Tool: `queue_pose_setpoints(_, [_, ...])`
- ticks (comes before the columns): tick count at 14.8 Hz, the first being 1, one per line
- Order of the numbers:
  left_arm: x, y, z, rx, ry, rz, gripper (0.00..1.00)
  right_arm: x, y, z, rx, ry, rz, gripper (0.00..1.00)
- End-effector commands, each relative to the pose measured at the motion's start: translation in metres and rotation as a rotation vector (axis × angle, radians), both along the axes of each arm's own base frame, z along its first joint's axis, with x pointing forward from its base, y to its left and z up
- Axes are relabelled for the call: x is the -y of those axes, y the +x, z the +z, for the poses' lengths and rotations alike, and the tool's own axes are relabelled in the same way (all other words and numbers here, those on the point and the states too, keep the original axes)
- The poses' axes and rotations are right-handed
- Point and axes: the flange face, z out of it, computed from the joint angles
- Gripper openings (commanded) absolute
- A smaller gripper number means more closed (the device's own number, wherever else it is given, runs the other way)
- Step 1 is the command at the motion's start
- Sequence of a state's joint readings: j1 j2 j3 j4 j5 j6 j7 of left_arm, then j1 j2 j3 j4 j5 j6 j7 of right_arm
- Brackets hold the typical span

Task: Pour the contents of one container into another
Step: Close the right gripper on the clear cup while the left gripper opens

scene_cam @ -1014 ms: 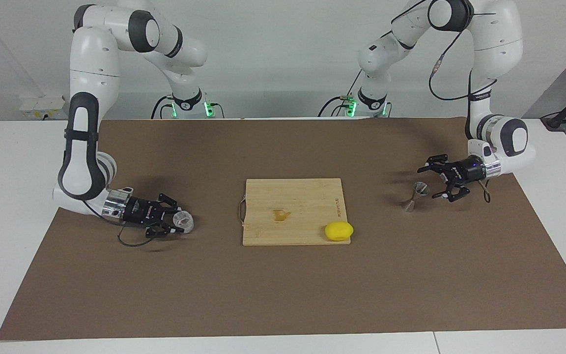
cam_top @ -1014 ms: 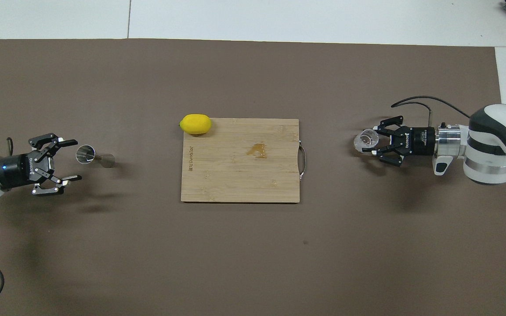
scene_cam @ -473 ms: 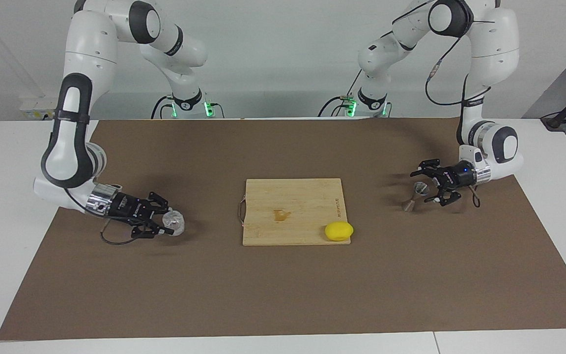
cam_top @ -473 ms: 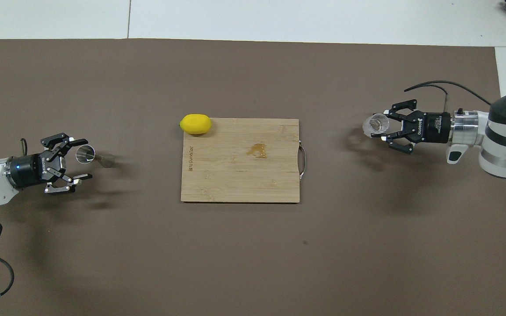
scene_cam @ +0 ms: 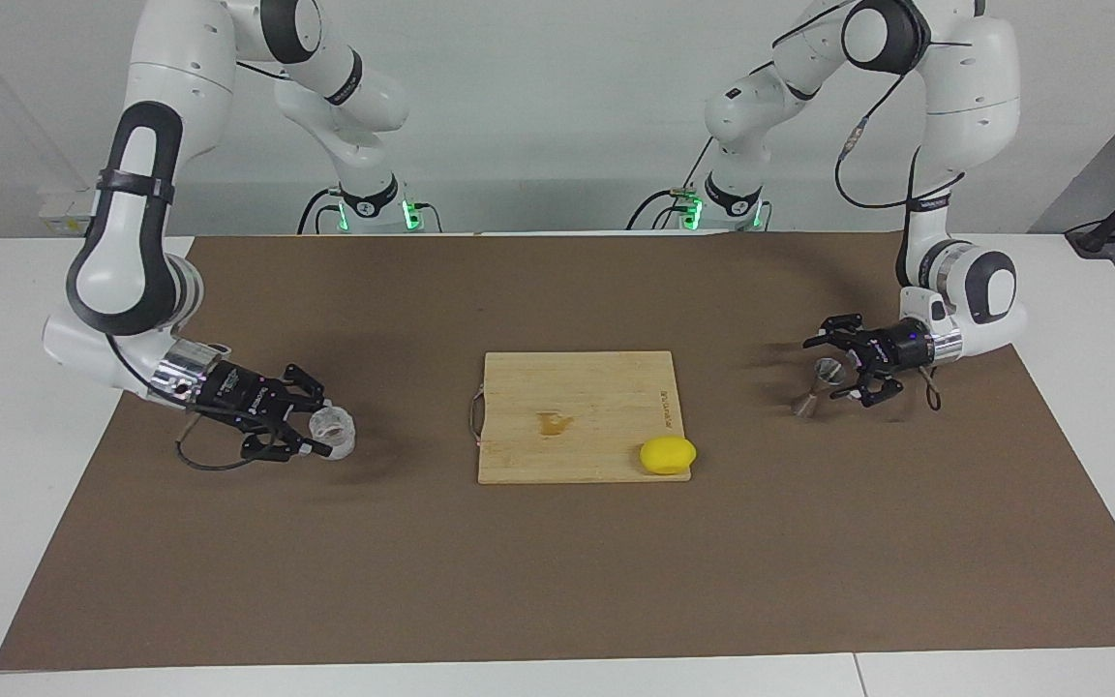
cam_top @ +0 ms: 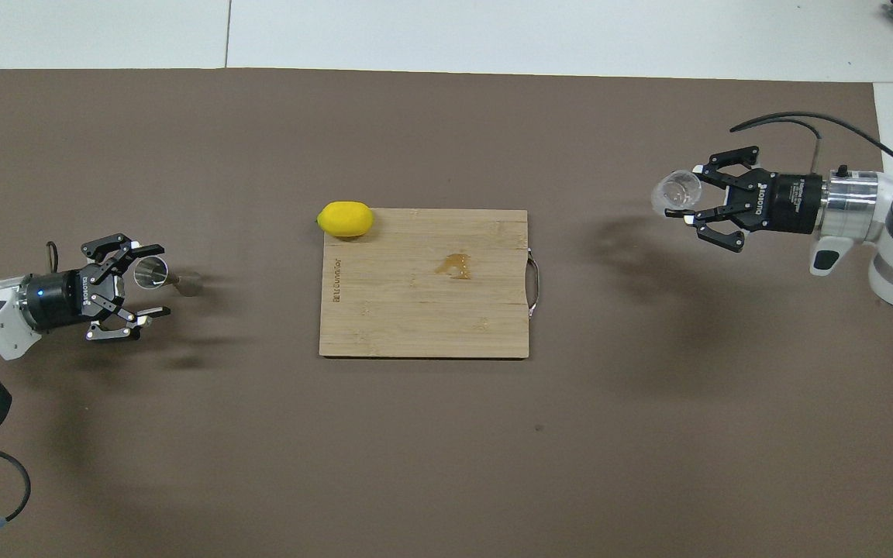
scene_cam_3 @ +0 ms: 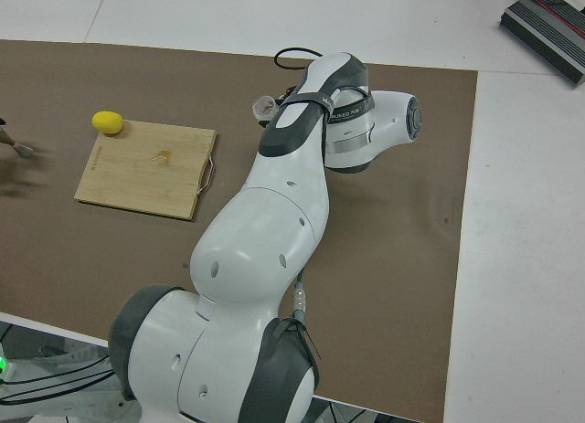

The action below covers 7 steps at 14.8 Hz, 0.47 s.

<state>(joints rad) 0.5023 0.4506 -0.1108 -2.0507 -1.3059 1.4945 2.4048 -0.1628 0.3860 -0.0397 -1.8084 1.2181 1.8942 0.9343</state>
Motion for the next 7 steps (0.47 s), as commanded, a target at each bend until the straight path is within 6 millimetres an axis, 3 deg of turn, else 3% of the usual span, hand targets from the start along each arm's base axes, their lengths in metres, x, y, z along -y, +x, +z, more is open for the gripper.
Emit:
queue_pose_setpoints(1, [0.004,-0.003,0.003,0.023,-0.029,0.001,1.0,-0.012,-0.004,0.015,-0.011,-0.015,-0.04,0.0])
queue_pose_setpoints(7, [-0.001,-0.003,0.004,0.026,-0.023,0.006,0.98,-0.026,-0.003,0.028,-0.032,-0.04,-0.052,0.0])
